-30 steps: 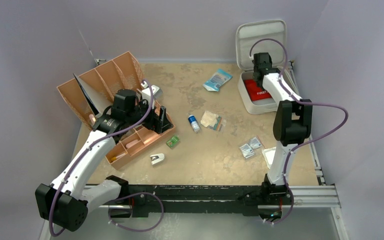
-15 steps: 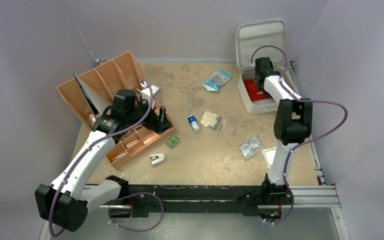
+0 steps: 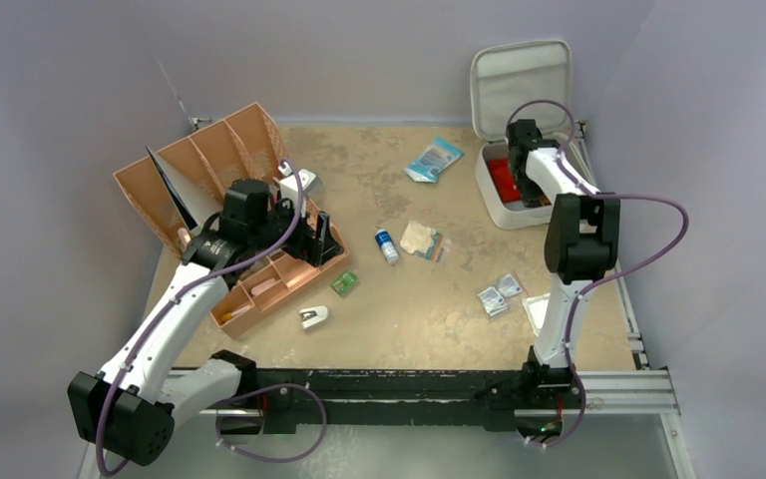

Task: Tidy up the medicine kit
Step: Place the pill bottle in the medicine box.

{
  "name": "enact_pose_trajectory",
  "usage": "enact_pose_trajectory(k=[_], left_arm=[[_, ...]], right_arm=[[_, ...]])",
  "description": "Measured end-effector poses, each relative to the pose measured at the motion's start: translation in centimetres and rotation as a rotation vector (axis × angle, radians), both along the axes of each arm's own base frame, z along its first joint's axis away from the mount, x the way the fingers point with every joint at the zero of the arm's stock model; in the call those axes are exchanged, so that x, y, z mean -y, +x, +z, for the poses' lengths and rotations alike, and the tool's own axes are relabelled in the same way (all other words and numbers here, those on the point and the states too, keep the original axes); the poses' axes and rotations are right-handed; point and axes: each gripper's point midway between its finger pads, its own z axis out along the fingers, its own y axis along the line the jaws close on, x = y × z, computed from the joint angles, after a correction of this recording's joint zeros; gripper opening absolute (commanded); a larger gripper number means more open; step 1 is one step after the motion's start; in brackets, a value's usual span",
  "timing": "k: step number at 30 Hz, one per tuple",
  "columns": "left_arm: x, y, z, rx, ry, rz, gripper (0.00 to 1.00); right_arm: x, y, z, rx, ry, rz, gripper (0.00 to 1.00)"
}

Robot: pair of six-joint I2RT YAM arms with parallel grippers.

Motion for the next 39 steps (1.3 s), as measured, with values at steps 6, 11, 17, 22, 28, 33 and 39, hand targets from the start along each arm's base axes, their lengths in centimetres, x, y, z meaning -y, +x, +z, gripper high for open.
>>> enact_pose_trajectory(k=[6,11,17,22,28,33,39], left_arm=[[0.0,0.0,0.0,0.001,0.002,0.003,0.83],[0.0,0.0,0.0,0.0,0.001,0.002,0.83],[0.0,0.0,0.0,0.001,0.001,0.002,0.83],[0.0,0.0,0.0,0.001,0.002,0.003,0.83],[-0.1,0.1,0.0,0.001,0.003,0.005,0.83],[-0.1,0.1,0.0,0.001,0.003,0.005,0.83],[-0.1,0.1,0.0,0.001,0.003,0.005,0.83]], right_arm=[[-1.1,-1.7,-0.5,-0.049,0.078,-0.04,0.65],[-2.0,-2.1,0.2,-0.054,0.143,-0.055,0.65],[-3.3,-1.3,1.5,-0.022,0.224,-0.046,0.57],[-5.0,0.2,2.6,0.021,0.321,-0.012,0.46],[-7.8,0.6,1.4,-0.013,0.482,0.035,0.46],[-8.9,-0.2,-1.8,-0.111,0.54,0.028,0.25],[-7.5,-0.7,-4.4,-0.174,0.461,-0.02,0.25]])
